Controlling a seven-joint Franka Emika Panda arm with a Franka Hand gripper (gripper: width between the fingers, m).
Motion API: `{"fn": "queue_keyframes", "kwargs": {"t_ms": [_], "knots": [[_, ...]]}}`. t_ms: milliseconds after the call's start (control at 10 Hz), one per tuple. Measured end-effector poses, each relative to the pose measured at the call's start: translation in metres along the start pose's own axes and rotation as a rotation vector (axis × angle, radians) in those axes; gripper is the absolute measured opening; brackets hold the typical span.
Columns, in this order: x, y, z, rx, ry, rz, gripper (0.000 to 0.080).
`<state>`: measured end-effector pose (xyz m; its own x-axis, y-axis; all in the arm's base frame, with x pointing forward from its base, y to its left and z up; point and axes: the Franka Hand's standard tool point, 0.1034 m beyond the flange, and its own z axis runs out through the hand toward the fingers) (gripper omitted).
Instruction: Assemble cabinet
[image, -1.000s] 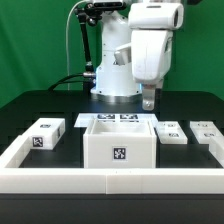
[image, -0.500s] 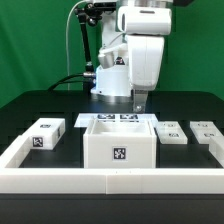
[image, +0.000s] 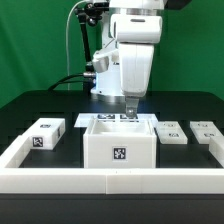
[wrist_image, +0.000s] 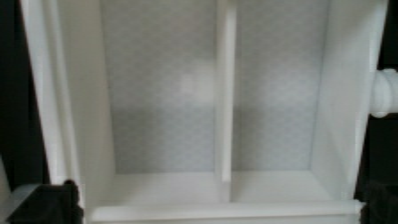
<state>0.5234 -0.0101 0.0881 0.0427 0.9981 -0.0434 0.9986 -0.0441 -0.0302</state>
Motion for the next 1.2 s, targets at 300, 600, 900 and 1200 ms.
{"fn": "queue_keyframes", "kwargs": {"t_ms": [300, 600, 900, 1200], "knots": [[0.000, -0.030, 0.011, 0.040, 0.000, -0.017, 0.0797], [0.010, -0.049, 0.030, 0.028, 0.015, 0.023, 0.0797], [0.001, -0.048, 0.034, 0.015, 0.033, 0.020, 0.0797], [-0.002, -0.062, 0.050, -0.017, 0.047, 0.033, 0.0797]]}}
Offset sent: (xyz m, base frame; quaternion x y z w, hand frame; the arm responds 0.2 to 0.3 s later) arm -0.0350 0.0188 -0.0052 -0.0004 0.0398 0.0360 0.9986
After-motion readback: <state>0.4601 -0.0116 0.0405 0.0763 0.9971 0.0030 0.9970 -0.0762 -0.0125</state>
